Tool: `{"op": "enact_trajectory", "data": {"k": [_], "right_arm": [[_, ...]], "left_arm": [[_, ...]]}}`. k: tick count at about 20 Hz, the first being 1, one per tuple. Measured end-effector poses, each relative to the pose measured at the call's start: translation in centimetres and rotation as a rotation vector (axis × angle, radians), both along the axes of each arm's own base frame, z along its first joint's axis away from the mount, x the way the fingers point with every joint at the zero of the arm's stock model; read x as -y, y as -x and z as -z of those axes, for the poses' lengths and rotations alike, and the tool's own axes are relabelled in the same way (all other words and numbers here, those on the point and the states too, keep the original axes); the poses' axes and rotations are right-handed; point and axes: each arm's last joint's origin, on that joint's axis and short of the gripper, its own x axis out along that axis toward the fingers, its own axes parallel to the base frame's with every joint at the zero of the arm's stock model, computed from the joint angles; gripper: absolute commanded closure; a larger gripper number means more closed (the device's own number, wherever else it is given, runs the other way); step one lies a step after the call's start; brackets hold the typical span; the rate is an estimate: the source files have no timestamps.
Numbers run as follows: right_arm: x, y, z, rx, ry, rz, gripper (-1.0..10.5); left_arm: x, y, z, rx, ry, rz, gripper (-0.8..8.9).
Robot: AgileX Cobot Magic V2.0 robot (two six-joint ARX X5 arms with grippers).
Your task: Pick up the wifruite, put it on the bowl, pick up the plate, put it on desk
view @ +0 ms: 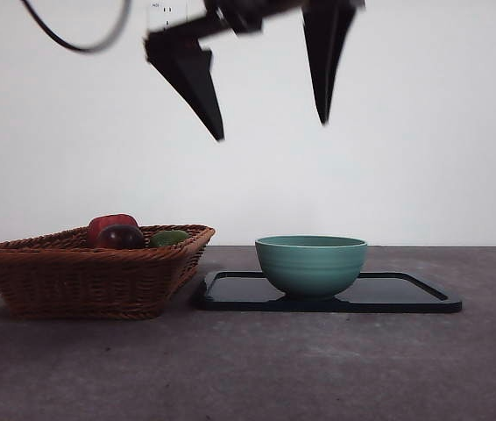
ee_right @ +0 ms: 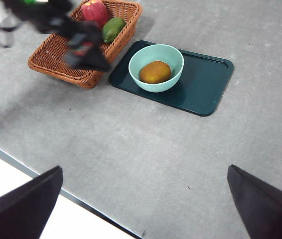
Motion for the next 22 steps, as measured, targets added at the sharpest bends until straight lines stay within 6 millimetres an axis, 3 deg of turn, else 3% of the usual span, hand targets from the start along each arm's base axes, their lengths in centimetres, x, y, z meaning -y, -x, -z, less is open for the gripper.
{"op": "enact_trajectory", "data": {"k": [5, 11, 22], "right_arm": [[0.0, 0.0, 0.0, 0.0, 0.0, 0.0, 3.4], [0.0, 0.0, 0.0, 0.0, 0.0, 0.0, 3.4], [0.0, 0.0, 0.0, 0.0, 0.0, 0.0, 3.4]], "left_arm": [[2.7, -4.1, 0.6, -0.001, 0.009, 0.026, 1.66], [3.3, -8.0, 3.3, -0.019, -0.002, 0.025, 1.66], [5.0, -10.1, 7.3, 0.001, 0.001, 0.055, 1.66]]}}
